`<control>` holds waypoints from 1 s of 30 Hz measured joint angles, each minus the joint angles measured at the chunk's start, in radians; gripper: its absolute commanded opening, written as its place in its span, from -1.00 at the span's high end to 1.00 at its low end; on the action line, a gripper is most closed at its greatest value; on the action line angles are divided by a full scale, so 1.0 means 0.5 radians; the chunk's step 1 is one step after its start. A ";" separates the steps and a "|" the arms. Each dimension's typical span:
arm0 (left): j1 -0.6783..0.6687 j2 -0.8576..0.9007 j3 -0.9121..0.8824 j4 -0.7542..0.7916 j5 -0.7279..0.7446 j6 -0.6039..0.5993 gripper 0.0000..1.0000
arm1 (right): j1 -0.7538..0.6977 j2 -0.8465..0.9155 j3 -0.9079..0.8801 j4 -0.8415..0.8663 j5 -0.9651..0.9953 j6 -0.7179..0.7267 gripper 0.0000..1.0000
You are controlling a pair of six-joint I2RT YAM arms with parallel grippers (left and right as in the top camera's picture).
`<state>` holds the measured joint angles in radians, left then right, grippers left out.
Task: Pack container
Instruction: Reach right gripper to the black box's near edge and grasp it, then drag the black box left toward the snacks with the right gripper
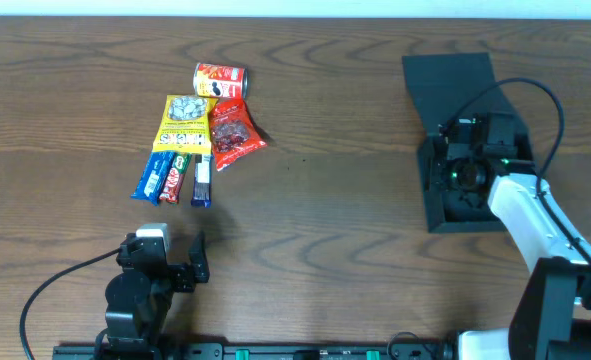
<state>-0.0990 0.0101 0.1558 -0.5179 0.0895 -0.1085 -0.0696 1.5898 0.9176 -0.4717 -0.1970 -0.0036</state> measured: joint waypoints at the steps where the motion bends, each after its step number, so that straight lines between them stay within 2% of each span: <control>1: 0.000 0.000 0.000 0.000 0.000 0.000 -0.91 | 0.027 0.002 0.008 0.013 0.011 0.046 0.97; 9: 0.000 0.000 0.001 0.000 0.000 0.000 -0.91 | 0.341 0.024 0.130 0.085 0.120 0.405 0.97; 14: 0.000 0.000 0.000 0.000 0.000 0.000 -0.91 | 0.584 0.068 0.340 0.085 0.195 0.648 0.97; 30: 0.000 0.000 0.000 0.000 0.000 0.000 -0.91 | 1.100 0.719 1.026 -0.113 0.417 1.035 0.97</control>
<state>-0.0990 0.0101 0.1558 -0.5179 0.0895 -0.1085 0.4805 1.9495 1.4307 -0.5282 0.0113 0.5140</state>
